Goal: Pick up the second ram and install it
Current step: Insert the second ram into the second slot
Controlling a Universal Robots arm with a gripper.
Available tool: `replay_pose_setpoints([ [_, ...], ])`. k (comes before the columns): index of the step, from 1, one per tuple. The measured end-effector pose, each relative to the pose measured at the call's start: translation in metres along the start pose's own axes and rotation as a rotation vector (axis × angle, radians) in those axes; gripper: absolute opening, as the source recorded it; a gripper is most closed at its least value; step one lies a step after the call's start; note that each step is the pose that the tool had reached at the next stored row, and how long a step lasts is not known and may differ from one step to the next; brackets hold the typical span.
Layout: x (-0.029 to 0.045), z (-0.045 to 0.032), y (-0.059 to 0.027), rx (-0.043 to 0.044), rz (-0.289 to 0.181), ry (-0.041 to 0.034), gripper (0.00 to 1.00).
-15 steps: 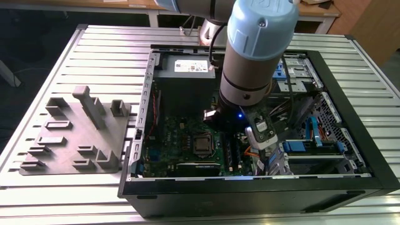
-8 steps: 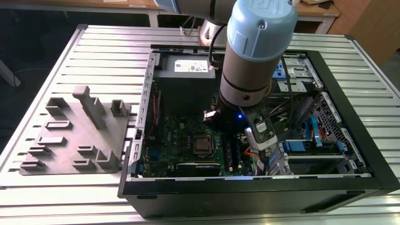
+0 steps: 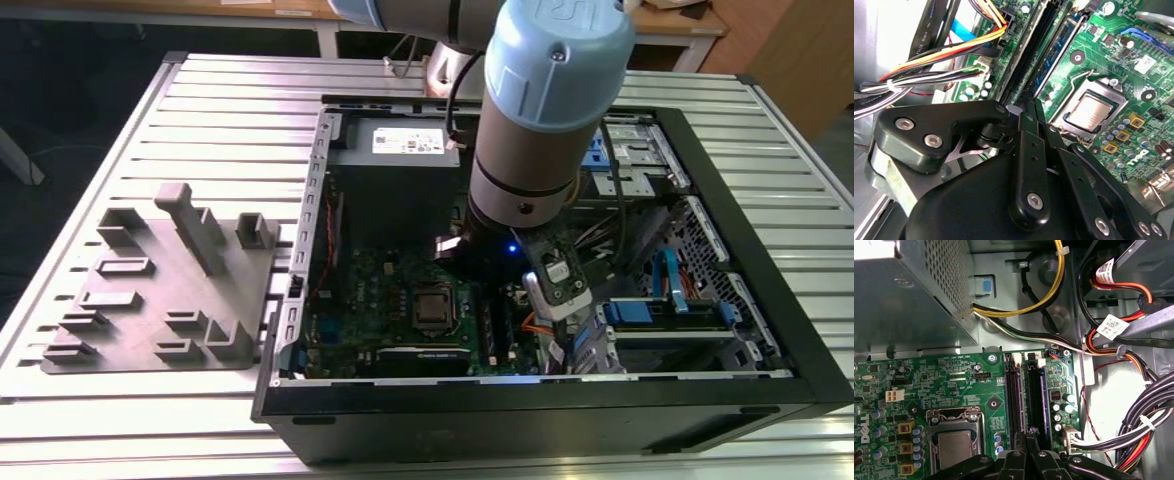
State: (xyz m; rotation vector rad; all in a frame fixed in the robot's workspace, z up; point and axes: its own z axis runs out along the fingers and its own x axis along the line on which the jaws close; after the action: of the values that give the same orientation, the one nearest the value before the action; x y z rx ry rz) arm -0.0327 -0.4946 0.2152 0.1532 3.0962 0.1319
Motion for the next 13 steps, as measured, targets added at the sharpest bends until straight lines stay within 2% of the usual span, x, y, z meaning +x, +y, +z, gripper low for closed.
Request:
replay_pose_setpoints([
  [13, 0.0001, 0.0017, -0.0001, 0.0000, 0.000, 0.0000, 0.09],
])
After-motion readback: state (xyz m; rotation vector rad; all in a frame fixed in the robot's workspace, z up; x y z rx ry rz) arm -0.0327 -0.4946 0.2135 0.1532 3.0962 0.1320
